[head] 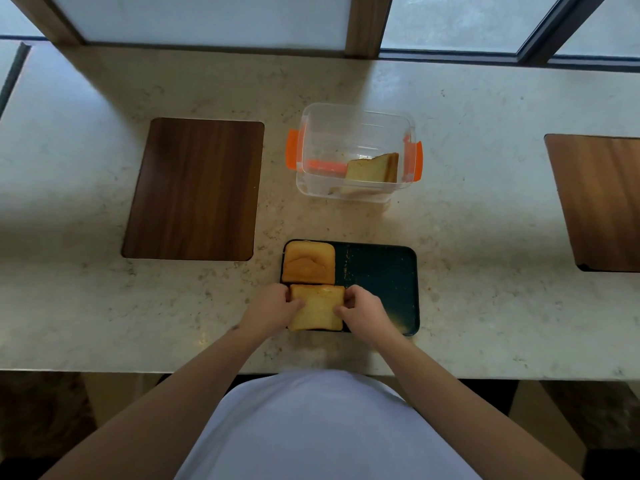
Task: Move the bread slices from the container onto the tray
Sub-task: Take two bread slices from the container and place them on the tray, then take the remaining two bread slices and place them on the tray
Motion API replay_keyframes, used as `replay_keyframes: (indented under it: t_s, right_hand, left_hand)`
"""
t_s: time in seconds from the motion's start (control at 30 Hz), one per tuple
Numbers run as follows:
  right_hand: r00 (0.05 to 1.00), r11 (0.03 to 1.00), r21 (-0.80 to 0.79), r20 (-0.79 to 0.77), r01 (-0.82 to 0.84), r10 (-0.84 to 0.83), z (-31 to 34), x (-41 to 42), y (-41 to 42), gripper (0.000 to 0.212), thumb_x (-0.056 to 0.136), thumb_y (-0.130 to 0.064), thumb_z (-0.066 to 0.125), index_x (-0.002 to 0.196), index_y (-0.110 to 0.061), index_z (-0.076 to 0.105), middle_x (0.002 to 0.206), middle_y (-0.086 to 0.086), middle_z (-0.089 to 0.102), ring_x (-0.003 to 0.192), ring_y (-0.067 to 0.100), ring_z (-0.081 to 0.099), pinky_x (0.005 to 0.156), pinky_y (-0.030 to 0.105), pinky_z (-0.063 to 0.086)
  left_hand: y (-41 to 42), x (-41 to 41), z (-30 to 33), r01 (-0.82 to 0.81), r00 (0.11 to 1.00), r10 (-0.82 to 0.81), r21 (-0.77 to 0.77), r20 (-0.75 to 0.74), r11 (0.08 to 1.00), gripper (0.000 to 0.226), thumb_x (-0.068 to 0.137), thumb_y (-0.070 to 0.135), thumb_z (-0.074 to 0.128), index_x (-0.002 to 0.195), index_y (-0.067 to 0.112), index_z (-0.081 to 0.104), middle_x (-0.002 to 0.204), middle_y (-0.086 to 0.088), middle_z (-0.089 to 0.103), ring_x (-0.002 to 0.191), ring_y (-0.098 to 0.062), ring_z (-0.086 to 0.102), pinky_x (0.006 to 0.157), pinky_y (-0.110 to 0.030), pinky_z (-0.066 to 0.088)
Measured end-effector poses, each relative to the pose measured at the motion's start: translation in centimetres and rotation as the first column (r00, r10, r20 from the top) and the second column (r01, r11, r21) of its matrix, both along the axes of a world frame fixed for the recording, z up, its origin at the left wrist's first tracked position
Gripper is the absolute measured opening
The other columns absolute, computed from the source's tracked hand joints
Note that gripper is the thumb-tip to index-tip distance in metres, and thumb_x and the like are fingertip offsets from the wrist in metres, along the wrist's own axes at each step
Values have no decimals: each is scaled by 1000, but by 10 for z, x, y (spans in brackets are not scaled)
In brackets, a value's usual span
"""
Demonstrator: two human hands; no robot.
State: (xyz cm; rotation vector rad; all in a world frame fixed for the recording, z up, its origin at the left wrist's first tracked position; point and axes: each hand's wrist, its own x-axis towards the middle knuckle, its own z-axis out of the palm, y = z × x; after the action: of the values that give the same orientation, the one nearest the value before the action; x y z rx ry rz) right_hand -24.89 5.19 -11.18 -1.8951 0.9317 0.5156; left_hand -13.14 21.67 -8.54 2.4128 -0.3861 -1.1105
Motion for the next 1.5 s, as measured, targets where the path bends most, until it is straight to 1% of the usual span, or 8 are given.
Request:
replay_keyframes:
  t_s: [0.17, 0.33, 0.5, 0.67, 1.07, 1.3, 1.4, 1.5]
  right_hand:
    - [997, 998, -49, -67, -42, 39, 2, 10, -1, 15, 88, -18, 64, 102, -20, 58, 95, 2, 64, 82, 19, 66, 70, 39, 59]
    - [998, 993, -112, -64, -27, 20, 7, 15, 1, 17, 85, -25, 61, 96, -14, 52, 87, 6, 63, 76, 24, 64, 56, 36, 50]
    - [997, 997, -75, -80, -10, 4, 8, 10, -1, 7, 88, -25, 60, 86, -20, 55, 82, 1, 62, 65, 16, 56, 54, 31, 46]
    - [998, 999, -42, -66, 2, -5, 9, 11, 5, 5, 88, -19, 59, 92, -16, 58, 88, 3, 64, 70, 17, 58, 60, 33, 50]
    - [995, 997, -19, -63, -74, 73, 29, 18, 0, 12, 92, -25, 61, 103, -18, 59, 96, 3, 66, 79, 17, 63, 72, 37, 57]
    - [969, 957, -278, 202, -82, 141, 115, 85, -108, 23, 96, -27, 62, 114, -14, 66, 103, -3, 67, 93, 13, 63, 74, 22, 50]
    - [943, 889, -453, 266, -62, 202, 147, 131, -146, 20, 92, -18, 60, 108, -10, 69, 99, 5, 70, 88, 20, 64, 69, 27, 48]
    - [937, 785, -570, 71, -244, 343, 153, 176, -169, 26, 89, -8, 55, 111, -7, 69, 111, 11, 70, 97, 29, 66, 76, 34, 52]
  left_hand:
    - [-6, 10, 0, 17, 999, -15, 72, -28, 997, 35, 87, 26, 72, 63, 10, 52, 60, -8, 53, 56, -22, 51, 54, -33, 38]
    - [-10, 8, 5, 19, 996, -26, 79, 81, 997, 39, 87, 26, 68, 58, 16, 44, 54, 0, 45, 51, -17, 46, 47, -30, 31]
    - [-13, 1, 13, 23, 988, -31, 55, 149, 998, 17, 89, 21, 60, 91, 6, 54, 82, -9, 58, 76, -28, 59, 66, -42, 50]
    - [-8, -4, 11, 17, 975, -31, 63, 220, 998, 31, 90, 13, 59, 118, 5, 51, 119, -15, 55, 104, -30, 53, 87, -46, 50]
    - [-1, -4, 13, 141, 935, -173, 123, 309, 982, 37, 93, 20, 58, 125, 7, 46, 123, -15, 54, 99, -28, 56, 74, -37, 49]
    - [-94, 44, 86, 182, 886, -25, -297, 464, 937, 26, 92, 23, 64, 116, 19, 57, 98, 7, 56, 73, 0, 52, 64, -15, 40]
    - [-147, 77, 110, 198, 873, 29, -408, 487, 891, 23, 93, 14, 64, 115, 14, 59, 98, 2, 62, 79, -7, 61, 75, -26, 54]
    - [-193, 112, 112, 172, 891, 16, -369, 454, 913, 26, 91, 4, 59, 116, 8, 64, 104, -10, 71, 94, -22, 66, 89, -40, 55]
